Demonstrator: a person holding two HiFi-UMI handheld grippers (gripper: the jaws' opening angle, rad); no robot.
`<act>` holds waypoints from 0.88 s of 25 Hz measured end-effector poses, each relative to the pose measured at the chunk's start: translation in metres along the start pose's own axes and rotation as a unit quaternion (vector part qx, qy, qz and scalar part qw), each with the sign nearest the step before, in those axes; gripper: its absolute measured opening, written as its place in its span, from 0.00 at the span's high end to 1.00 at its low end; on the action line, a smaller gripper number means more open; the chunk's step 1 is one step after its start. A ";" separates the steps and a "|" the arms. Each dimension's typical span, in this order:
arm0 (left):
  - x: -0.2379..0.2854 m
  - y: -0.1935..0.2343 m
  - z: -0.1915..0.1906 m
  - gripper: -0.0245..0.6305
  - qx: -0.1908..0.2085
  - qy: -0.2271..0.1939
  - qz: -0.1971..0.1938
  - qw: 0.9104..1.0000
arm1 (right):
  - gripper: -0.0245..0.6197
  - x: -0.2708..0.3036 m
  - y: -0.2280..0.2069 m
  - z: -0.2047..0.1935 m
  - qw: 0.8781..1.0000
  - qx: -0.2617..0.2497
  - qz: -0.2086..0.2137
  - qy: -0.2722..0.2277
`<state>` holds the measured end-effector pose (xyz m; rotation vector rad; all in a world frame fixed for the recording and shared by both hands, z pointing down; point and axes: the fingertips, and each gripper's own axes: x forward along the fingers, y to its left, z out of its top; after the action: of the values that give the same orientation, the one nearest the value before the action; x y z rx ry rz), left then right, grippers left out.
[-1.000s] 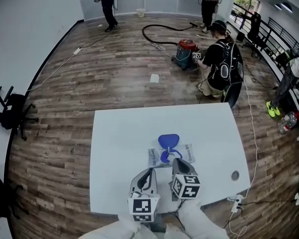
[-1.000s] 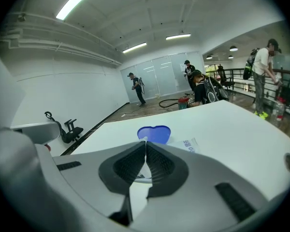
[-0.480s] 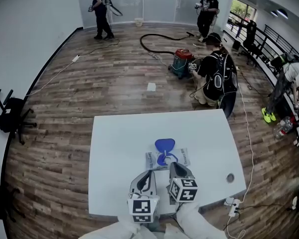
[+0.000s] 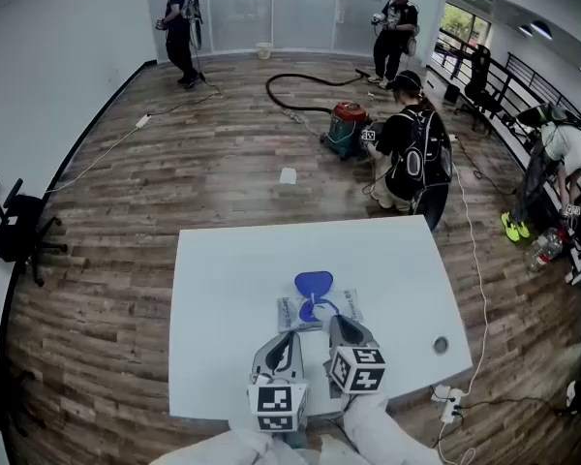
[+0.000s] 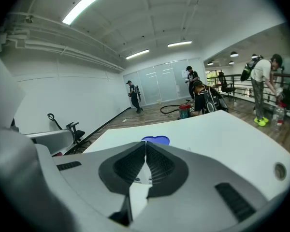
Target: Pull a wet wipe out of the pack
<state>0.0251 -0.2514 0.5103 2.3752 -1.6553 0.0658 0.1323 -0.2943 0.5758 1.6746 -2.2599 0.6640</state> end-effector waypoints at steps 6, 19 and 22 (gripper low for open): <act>0.000 -0.007 0.002 0.96 0.000 -0.002 -0.003 1.000 | 0.94 -0.012 -0.001 0.007 1.000 -0.002 0.005 -0.008; 0.002 -0.035 0.009 0.96 0.005 -0.007 -0.029 1.000 | 0.94 -0.046 -0.001 0.019 0.999 0.008 0.015 -0.041; 0.002 -0.037 0.008 0.96 0.011 -0.006 -0.032 0.999 | 0.94 -0.052 -0.001 0.017 0.999 0.012 0.012 -0.046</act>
<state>0.0594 -0.2424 0.4967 2.4472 -1.5901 0.0582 0.1509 -0.2595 0.5371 1.7243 -2.3483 0.6331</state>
